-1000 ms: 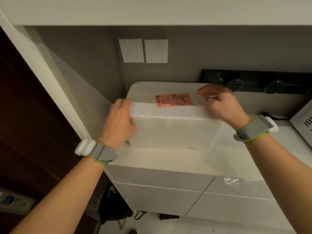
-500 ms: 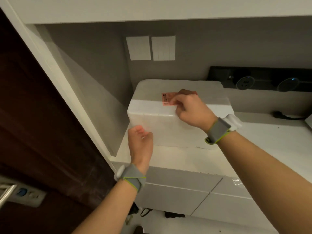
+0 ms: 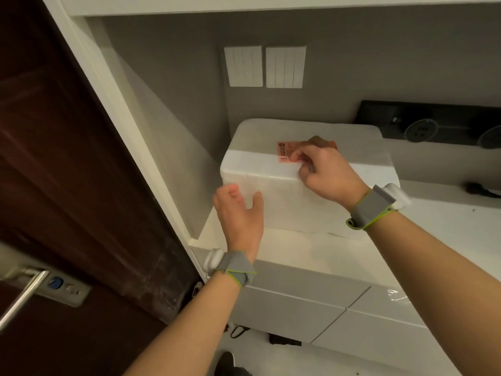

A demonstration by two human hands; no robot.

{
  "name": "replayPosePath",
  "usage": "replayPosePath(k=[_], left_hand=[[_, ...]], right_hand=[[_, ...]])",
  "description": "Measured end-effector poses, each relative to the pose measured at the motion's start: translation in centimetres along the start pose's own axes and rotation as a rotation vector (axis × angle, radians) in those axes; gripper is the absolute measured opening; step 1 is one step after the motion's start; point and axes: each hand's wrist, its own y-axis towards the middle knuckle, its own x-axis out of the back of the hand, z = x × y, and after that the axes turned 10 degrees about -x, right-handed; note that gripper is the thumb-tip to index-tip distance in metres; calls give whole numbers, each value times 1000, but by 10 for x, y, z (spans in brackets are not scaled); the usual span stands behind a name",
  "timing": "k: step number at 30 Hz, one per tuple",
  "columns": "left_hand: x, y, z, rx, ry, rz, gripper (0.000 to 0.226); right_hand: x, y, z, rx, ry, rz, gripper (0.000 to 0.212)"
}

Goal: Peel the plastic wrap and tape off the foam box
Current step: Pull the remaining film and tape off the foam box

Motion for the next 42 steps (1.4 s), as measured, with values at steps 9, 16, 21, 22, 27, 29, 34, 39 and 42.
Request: replayPosePath(k=[9,16,21,22,27,29,34,39,42], left_hand=[[7,11,10,-362,300,121,35],[8,13,13,-447,405,122,30],[8,12,16,-405,357,104,27],[9,10,18,-389,343,104,27],[13,5,24,-487,420,175,28],[15,9,24,-528,437,177,26],[19,15,22,-595,487,200,21],[19,17,20,-604,513,203,18],[18,18,22,-612,525,201,15]], right_hand=[[2,0,0,0,-7,26,32],[1,0,-1,9,-19,34,31],[2,0,-1,1,-25,37,30],[2,0,-1,1,-27,37,30],[1,0,-2,-3,-32,38,30],[1,1,-3,-4,-37,35,30],[-1,1,-4,-3,-49,40,30],[-1,2,-4,3,-52,43,30],[1,1,-3,3,-44,52,29]])
